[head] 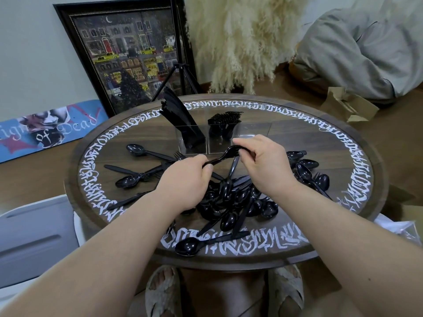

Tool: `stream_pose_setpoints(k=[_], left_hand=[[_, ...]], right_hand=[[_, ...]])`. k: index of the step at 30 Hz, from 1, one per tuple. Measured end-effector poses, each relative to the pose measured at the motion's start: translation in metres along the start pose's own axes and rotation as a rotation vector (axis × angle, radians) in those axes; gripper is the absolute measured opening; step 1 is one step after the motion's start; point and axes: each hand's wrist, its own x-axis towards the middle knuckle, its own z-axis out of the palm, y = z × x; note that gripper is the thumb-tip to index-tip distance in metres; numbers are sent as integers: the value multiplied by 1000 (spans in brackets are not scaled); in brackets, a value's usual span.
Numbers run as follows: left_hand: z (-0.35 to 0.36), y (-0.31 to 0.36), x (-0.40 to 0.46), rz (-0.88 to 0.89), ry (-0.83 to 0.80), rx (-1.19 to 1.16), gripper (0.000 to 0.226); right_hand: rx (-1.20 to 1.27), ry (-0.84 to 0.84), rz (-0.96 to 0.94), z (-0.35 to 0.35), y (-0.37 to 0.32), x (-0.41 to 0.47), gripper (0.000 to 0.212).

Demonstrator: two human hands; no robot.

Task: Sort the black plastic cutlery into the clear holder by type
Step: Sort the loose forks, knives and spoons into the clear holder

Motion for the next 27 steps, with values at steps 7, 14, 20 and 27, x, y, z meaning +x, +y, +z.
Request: stream_pose_setpoints(k=[7,14,20,27], left_hand=[[-7,-3,-2,30,56,-74,25],[-4,5,4,146,162,-220,34],[-4,-1,28,125,357,5,50],[11,-3,48,35,211,108,58]], right_hand=[[164,-43,110,-5,-7,1,31],[784,130,363,-34,-26,5,24],[344,499,-19,-75,-26,33,21],[-128,431,-361,-53,-15,94,19]])
